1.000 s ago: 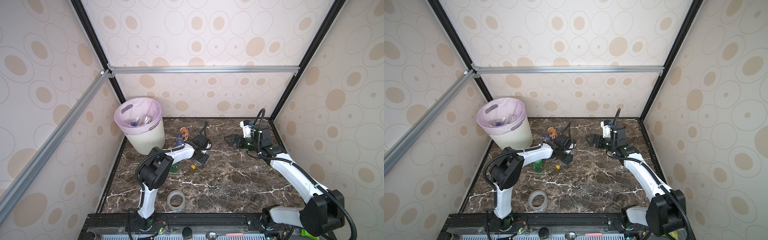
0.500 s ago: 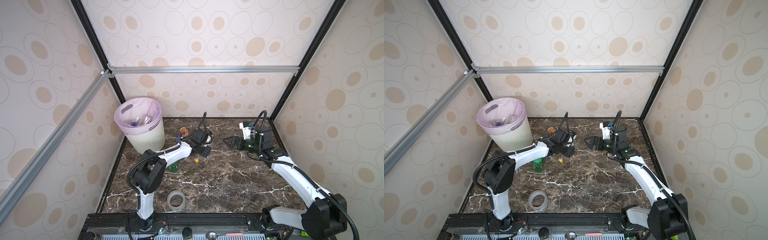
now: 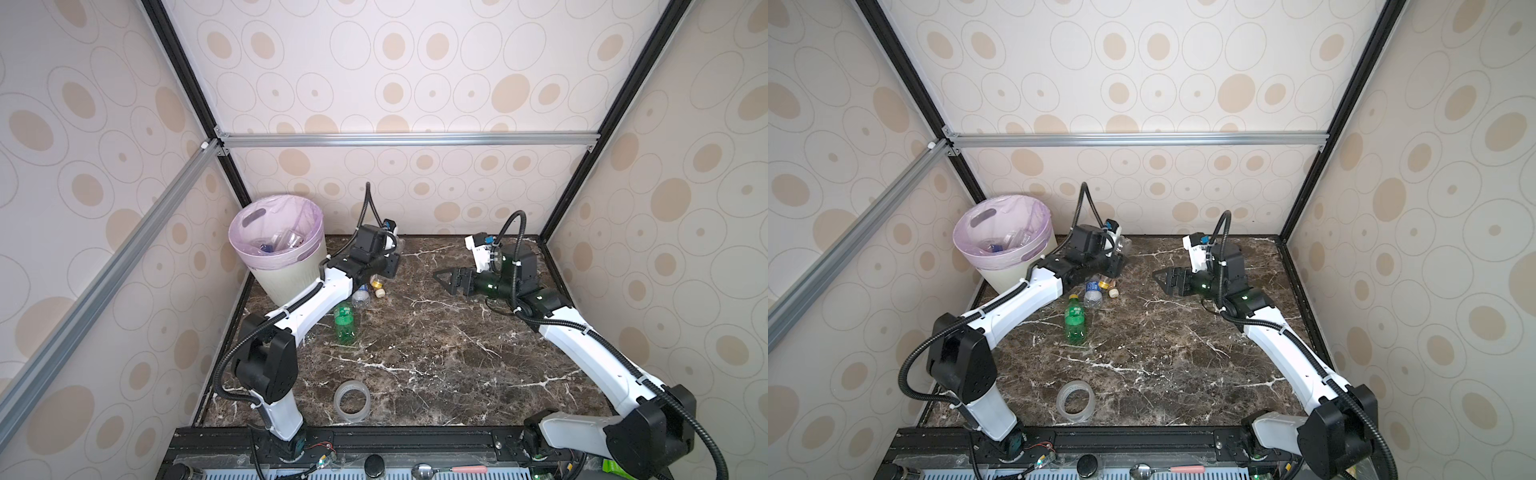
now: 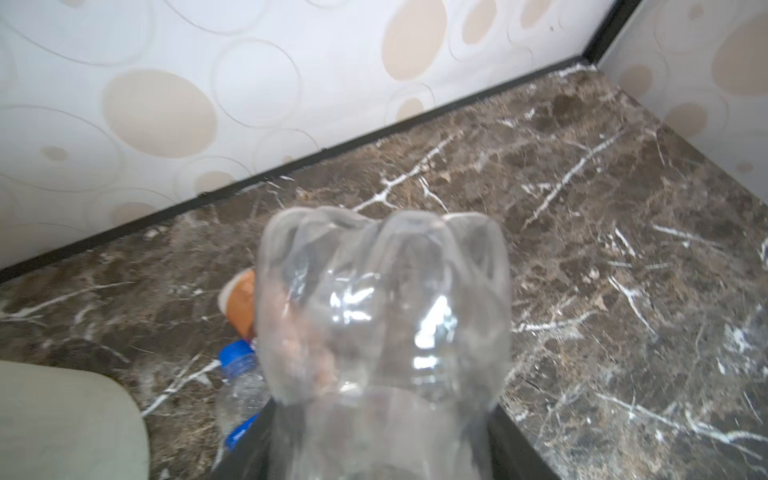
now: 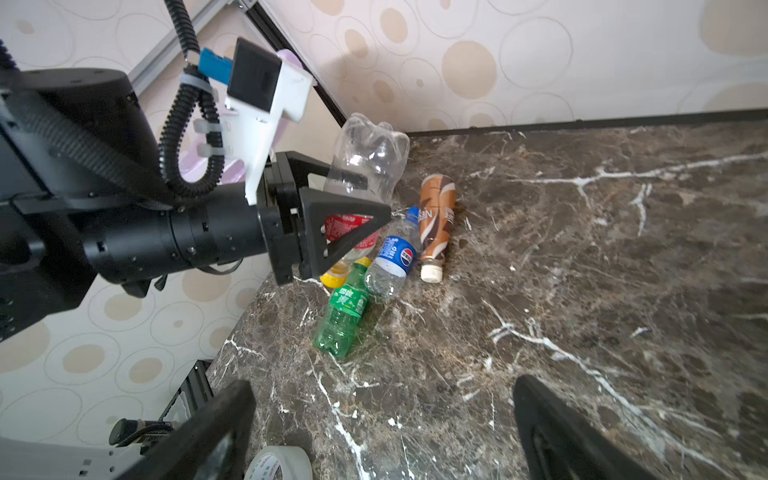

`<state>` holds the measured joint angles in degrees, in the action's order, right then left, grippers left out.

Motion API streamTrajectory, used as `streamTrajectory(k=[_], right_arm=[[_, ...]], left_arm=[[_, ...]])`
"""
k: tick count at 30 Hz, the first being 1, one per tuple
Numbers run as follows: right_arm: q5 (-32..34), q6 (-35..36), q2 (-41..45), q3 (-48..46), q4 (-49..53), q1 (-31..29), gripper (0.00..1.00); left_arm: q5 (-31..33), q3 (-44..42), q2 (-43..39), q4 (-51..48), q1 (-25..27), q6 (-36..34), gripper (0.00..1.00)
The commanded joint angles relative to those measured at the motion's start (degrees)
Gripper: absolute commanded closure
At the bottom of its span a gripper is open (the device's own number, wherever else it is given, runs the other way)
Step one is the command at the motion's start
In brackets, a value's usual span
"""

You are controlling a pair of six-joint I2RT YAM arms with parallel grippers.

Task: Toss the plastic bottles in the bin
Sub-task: 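Lift the clear red-label bottle over the bin with left gripper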

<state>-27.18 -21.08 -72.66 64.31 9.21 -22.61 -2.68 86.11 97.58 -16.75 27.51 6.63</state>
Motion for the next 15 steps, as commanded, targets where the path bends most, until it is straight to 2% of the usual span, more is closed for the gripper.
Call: streamTrajectory(k=[1,10,15], right_arm=[[2.4,5.0,-1.7,5.1,2.4,-2.5,0.0],[3.3,10.2,-7.6,18.5,3.3,-8.4,0.0],[3.8,11.1,-9.7,25.2,3.6,-9.3,0.0]], left_arm=[[0.6,4.6,-4.0,0.2,-2.5,-0.9,0.42],[3.2,10.7,-10.0,-0.3,-8.0,-3.1,0.39],[5.6,16.7,-10.8,-2.1,-9.7,-6.9,0.36]])
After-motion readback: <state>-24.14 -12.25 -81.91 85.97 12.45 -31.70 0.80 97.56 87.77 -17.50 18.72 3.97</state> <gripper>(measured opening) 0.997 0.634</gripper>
